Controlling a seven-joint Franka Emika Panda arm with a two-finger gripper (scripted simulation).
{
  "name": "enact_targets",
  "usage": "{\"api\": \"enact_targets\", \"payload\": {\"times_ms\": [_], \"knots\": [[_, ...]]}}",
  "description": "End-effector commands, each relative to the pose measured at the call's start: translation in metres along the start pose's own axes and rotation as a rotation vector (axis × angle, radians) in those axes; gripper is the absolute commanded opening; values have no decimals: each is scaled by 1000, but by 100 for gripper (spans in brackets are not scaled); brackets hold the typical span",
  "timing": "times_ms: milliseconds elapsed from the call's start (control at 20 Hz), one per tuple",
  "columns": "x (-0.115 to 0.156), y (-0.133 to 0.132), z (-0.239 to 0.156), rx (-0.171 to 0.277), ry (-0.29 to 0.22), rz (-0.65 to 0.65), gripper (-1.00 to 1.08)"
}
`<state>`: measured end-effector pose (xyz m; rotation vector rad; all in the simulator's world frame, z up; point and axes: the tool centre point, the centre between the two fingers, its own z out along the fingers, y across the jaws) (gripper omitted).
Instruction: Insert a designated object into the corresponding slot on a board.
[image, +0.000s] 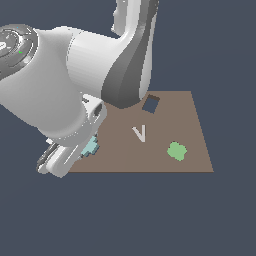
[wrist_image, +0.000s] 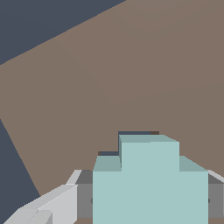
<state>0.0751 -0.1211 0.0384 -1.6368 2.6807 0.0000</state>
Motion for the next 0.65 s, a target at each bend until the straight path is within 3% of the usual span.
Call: {"api": "enact_targets", "payload": {"times_ms": [0, 100, 150, 600], "knots": [[0, 0, 5, -1, 0, -1, -100], [0, 0, 8, -1, 0, -1, -100], [0, 0, 8, -1, 0, -1, 100], [0, 0, 8, -1, 0, -1, 100]]}}
